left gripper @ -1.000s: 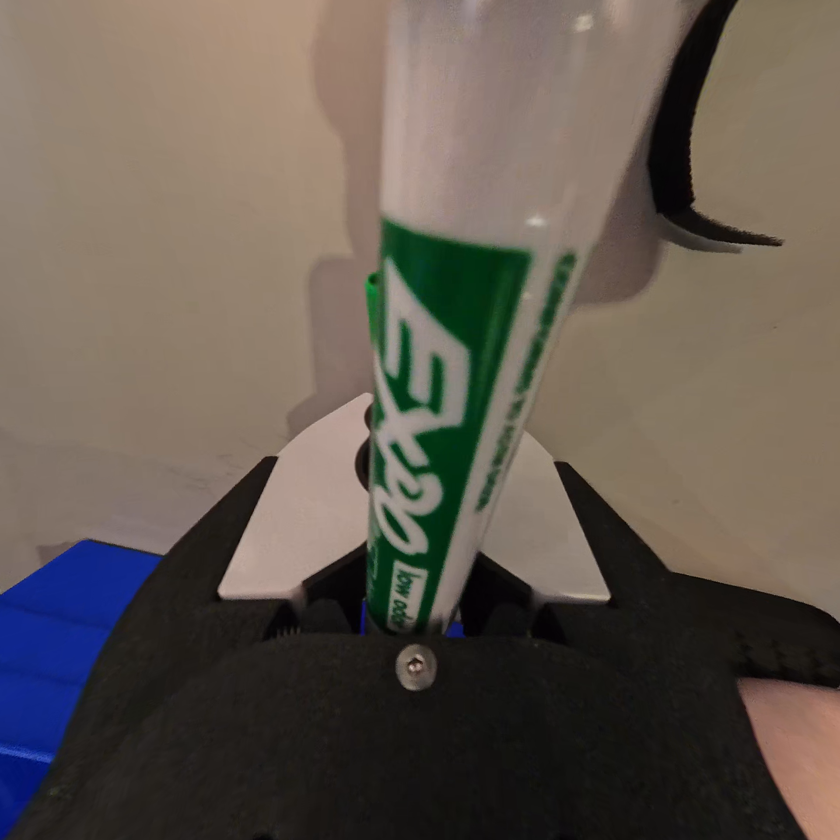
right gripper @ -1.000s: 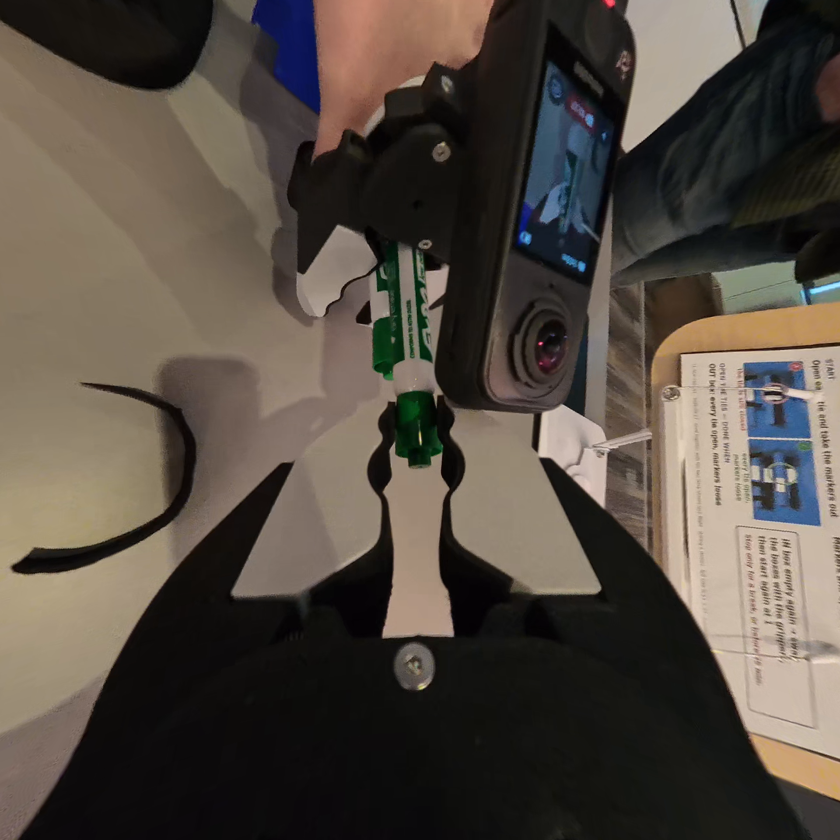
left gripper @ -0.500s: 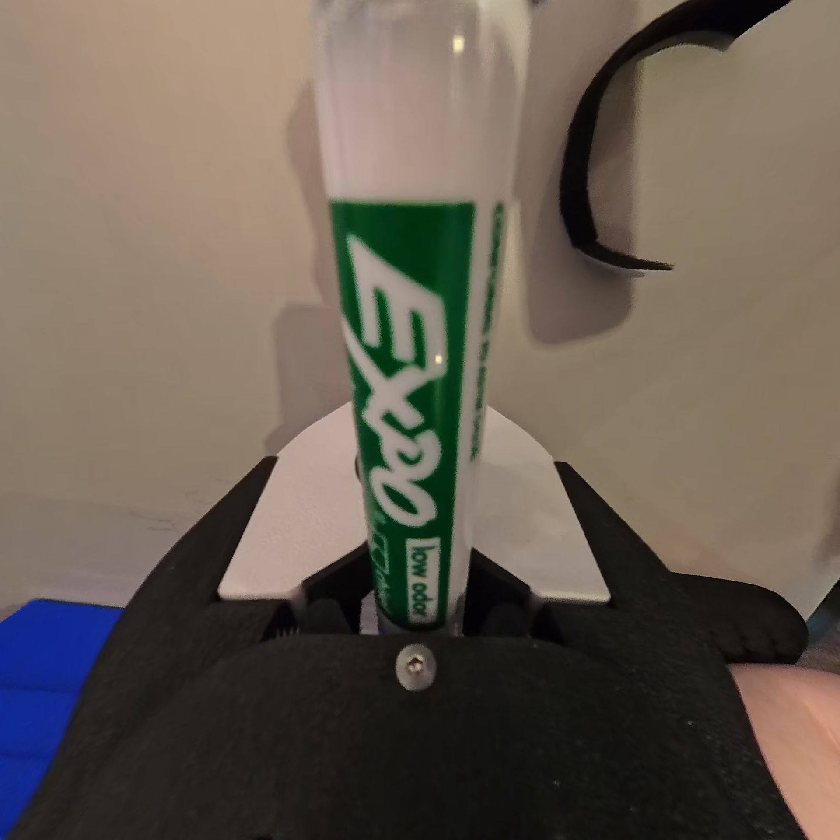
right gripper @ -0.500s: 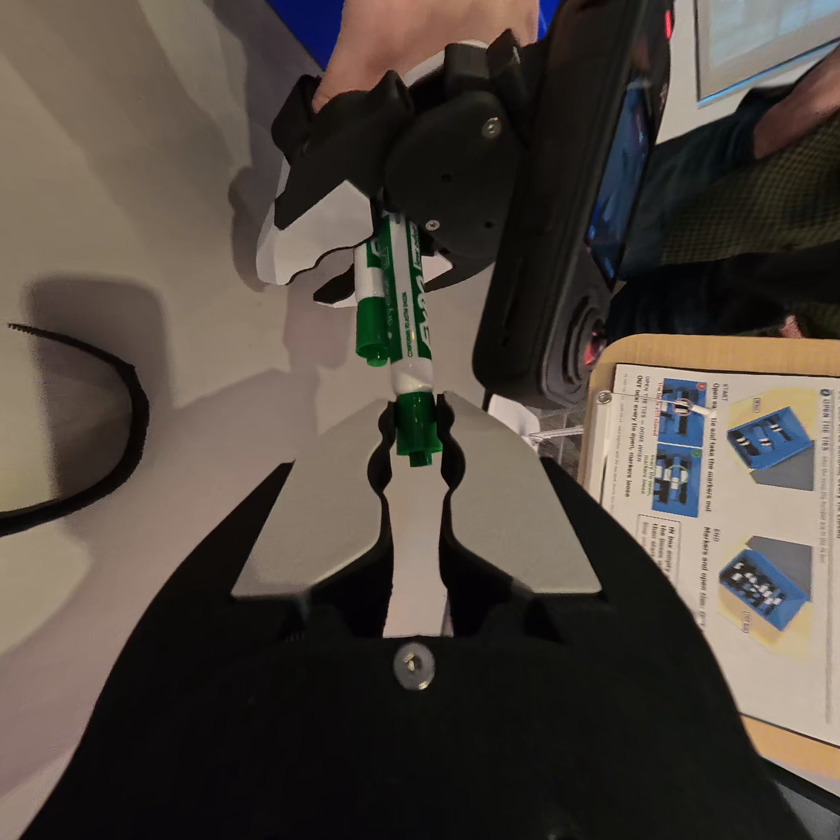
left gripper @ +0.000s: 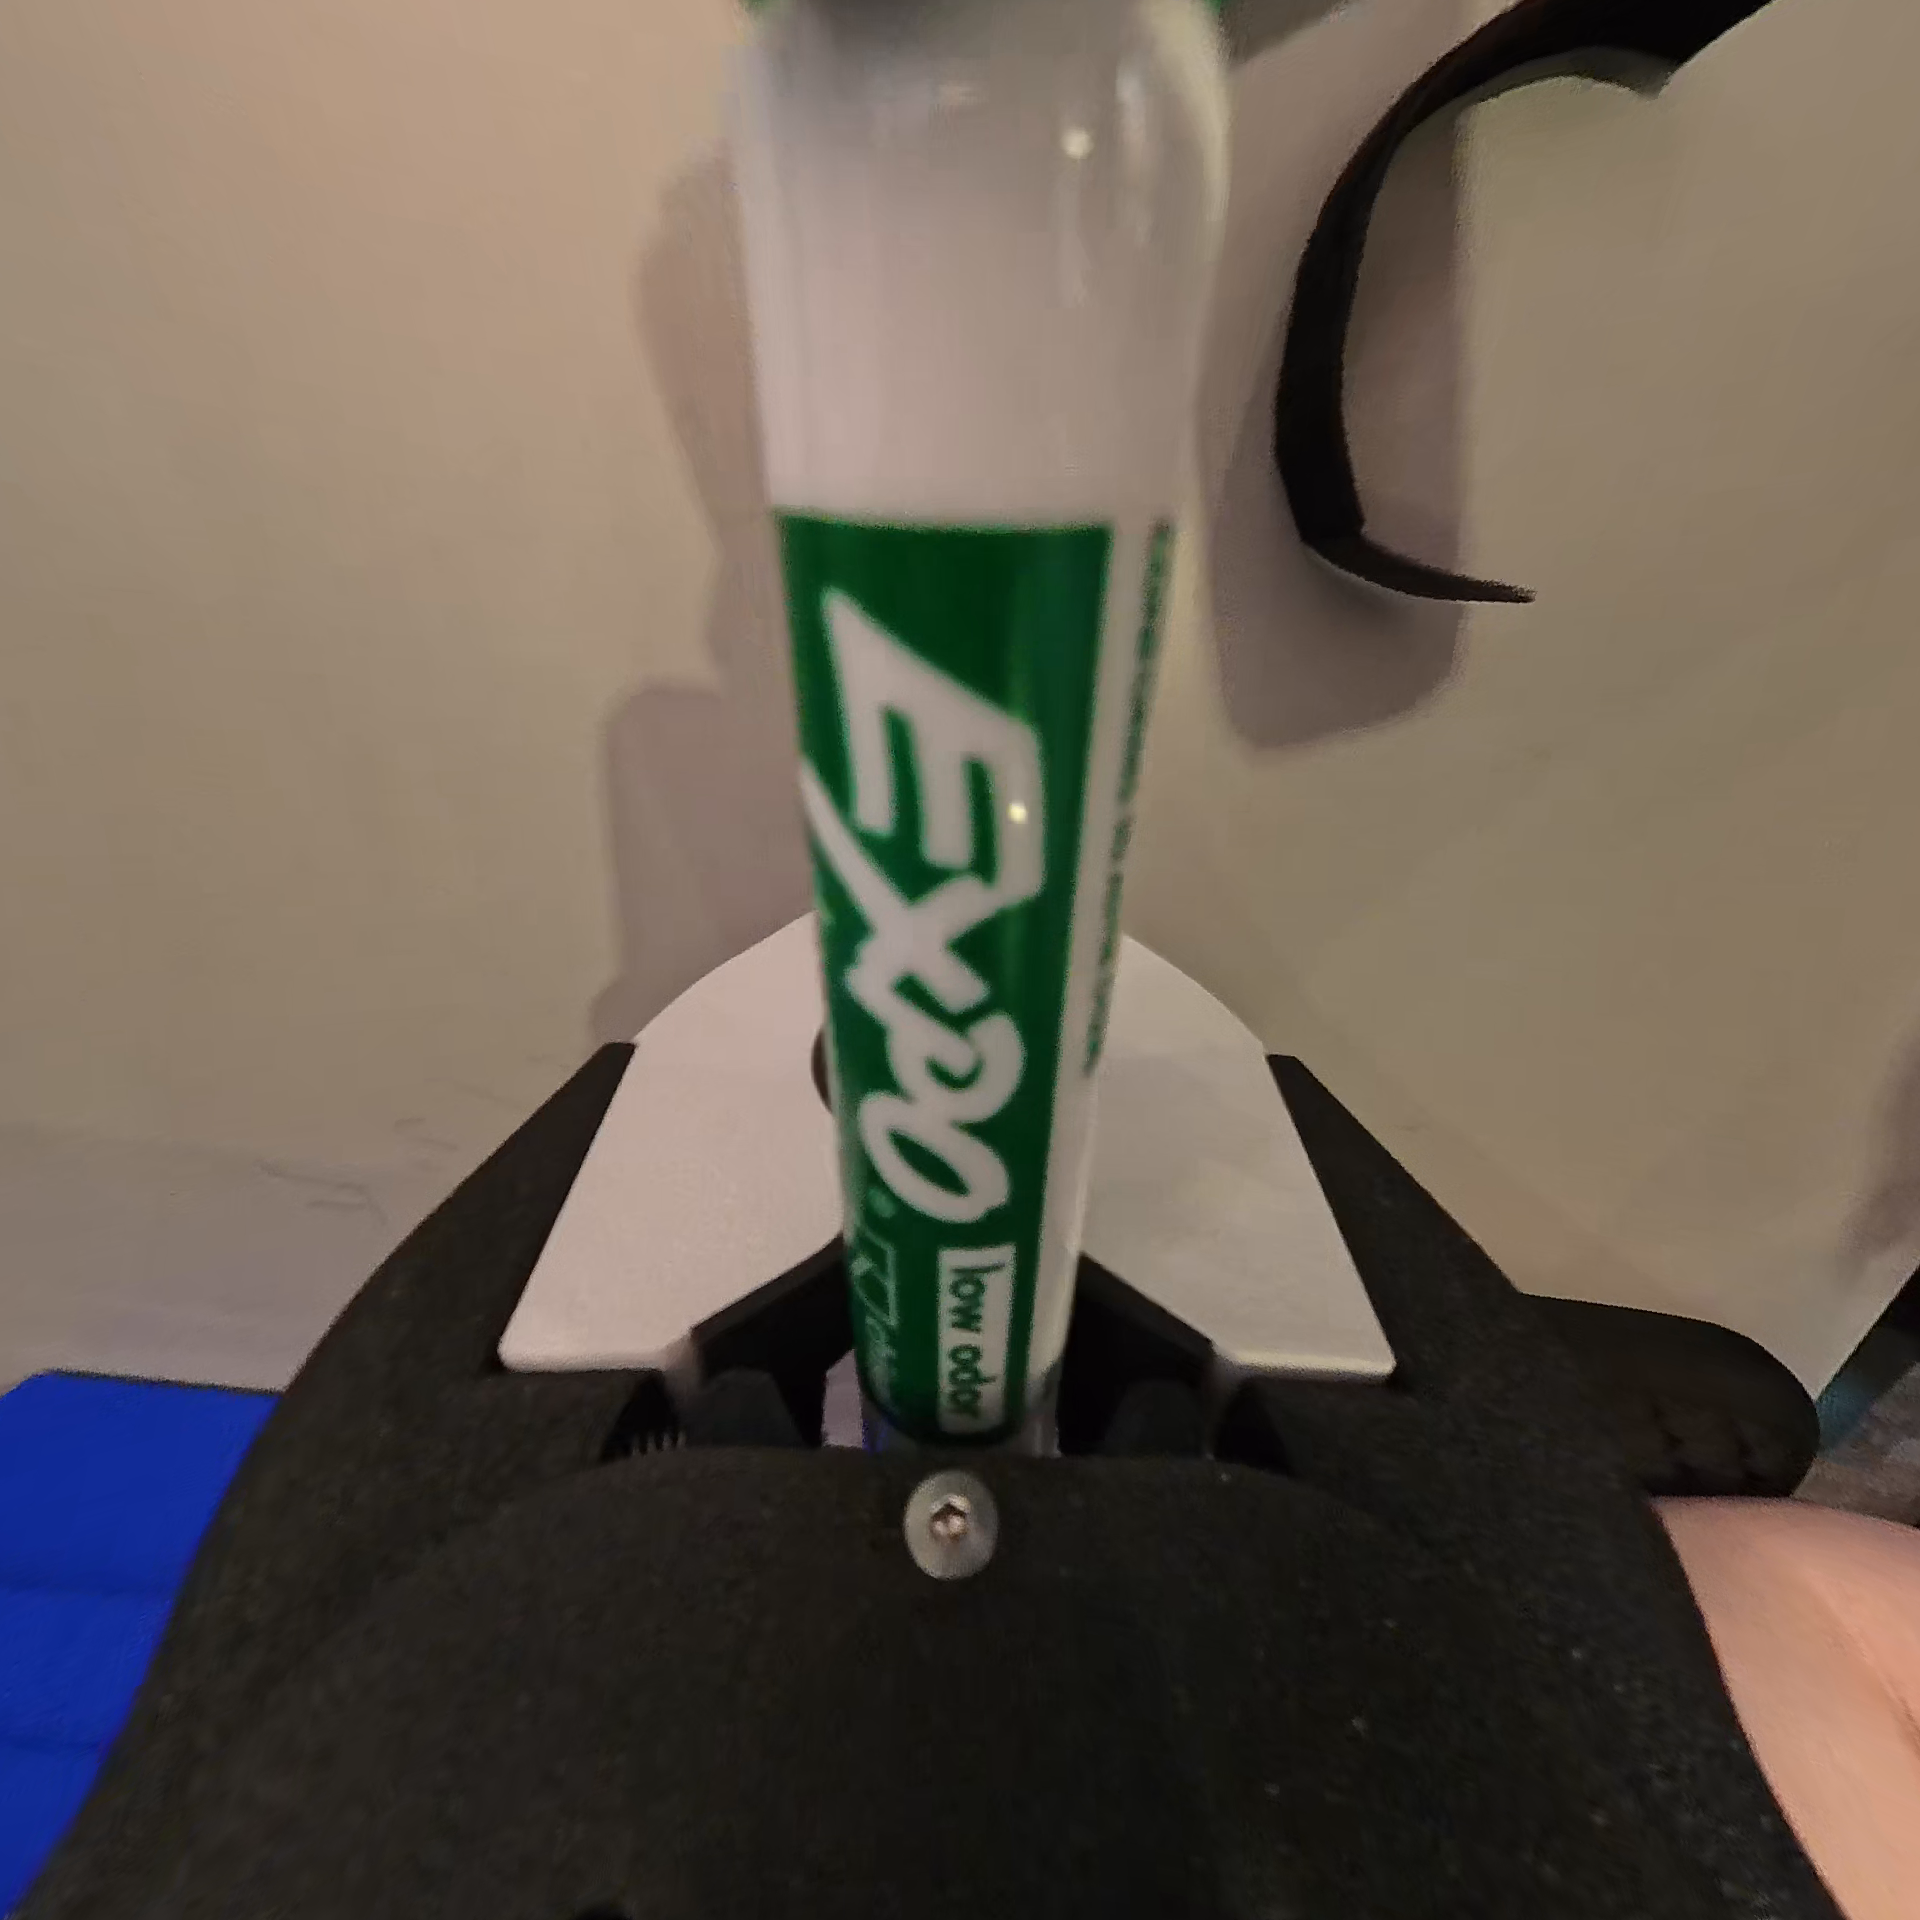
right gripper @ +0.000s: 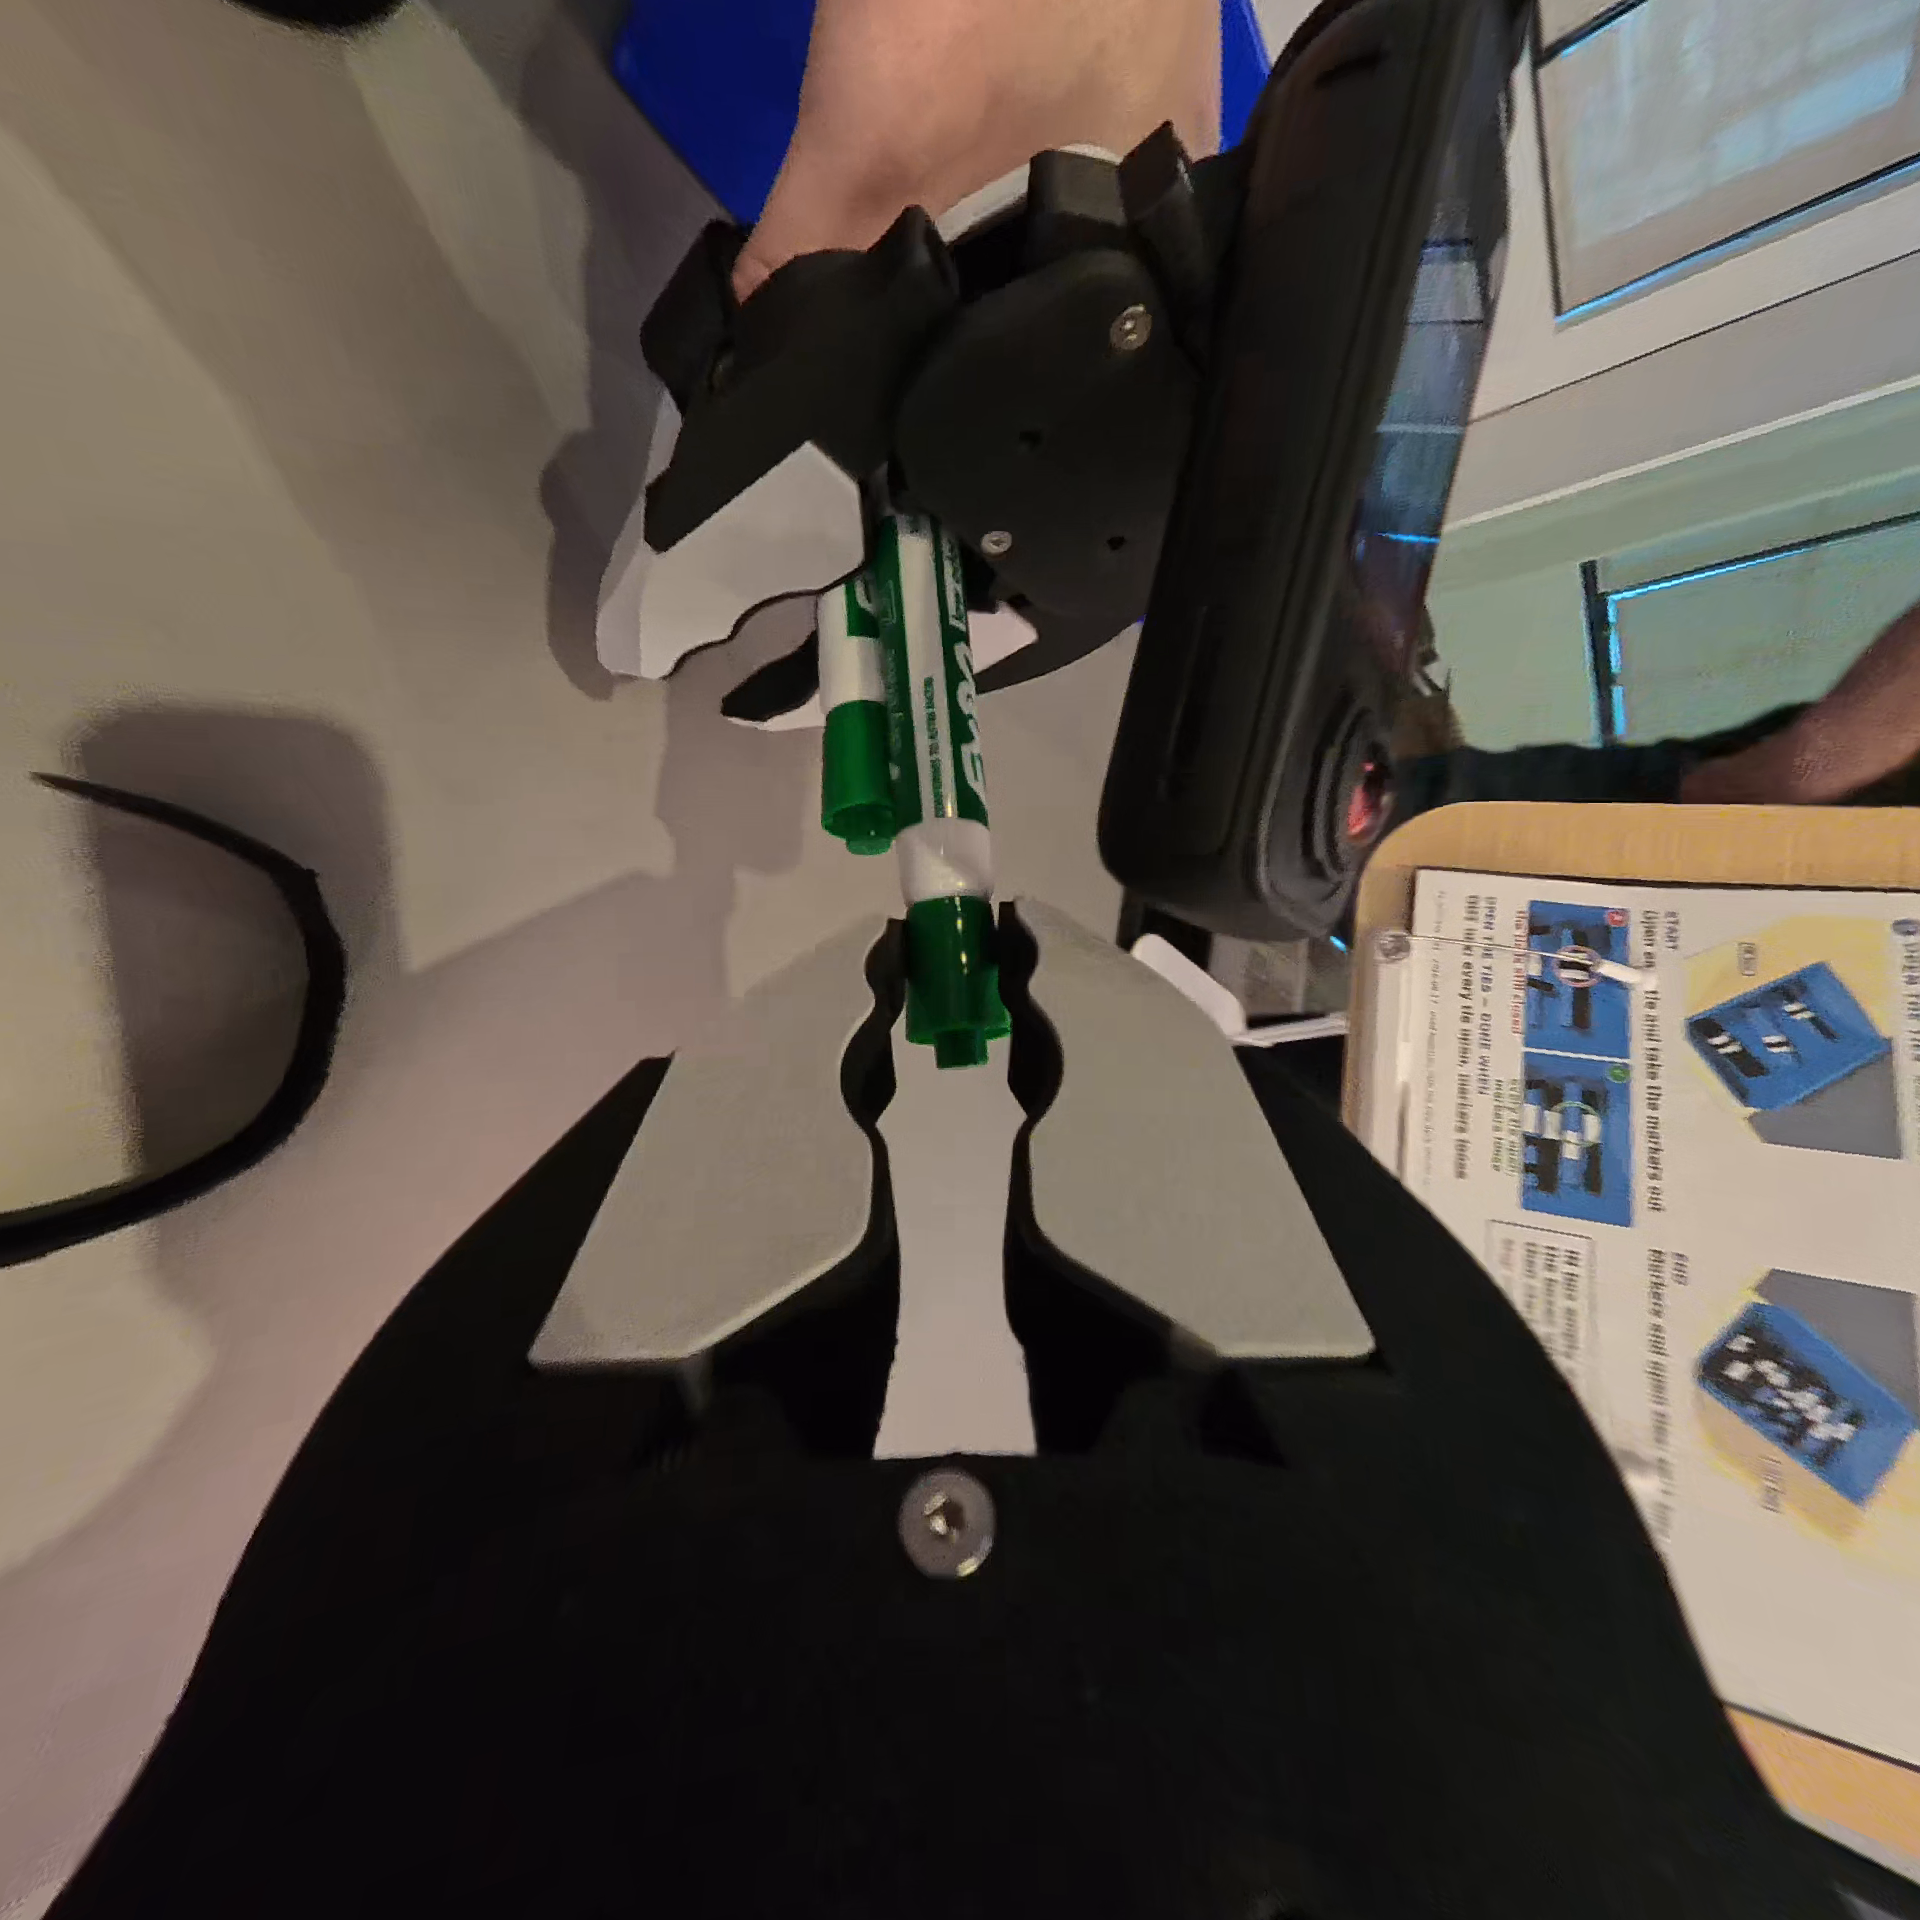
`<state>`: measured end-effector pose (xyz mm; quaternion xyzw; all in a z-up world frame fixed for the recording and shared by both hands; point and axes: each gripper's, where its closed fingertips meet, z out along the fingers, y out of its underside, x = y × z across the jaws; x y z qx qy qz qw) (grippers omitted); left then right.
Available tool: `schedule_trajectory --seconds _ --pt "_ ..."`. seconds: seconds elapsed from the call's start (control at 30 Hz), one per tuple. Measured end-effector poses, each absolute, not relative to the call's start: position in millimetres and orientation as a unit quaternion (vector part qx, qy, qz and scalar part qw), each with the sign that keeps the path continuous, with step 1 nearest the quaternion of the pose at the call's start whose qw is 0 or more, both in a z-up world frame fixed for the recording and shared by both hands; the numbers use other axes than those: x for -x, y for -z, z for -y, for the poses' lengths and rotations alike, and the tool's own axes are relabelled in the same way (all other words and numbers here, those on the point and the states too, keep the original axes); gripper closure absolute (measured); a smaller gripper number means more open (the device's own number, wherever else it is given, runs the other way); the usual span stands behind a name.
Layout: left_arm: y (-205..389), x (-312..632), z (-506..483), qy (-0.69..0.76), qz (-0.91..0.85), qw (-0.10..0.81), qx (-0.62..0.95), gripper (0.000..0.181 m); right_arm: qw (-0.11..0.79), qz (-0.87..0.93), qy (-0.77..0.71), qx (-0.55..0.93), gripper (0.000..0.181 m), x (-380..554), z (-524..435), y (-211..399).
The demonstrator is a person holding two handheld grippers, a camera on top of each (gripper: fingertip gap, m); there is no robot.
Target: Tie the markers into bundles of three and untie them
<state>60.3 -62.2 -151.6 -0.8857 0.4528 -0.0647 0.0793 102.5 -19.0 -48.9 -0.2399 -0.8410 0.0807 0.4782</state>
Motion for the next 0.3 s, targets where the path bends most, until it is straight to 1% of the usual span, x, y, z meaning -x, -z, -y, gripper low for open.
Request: schedule_trajectory --seconds 0.03,0.3 --pt "150.9 -59.8 61.8 0.065 -0.451 0.081 0.886 0.15 0.473 0.84 -0.096 0.247 0.162 -102.4 19.4 50.3" --pt "145.0 -64.7 60.5 0.083 -0.449 0.092 0.885 0.151 0.469 0.808 -0.221 0.278 0.162 -101.5 18.5 45.8"
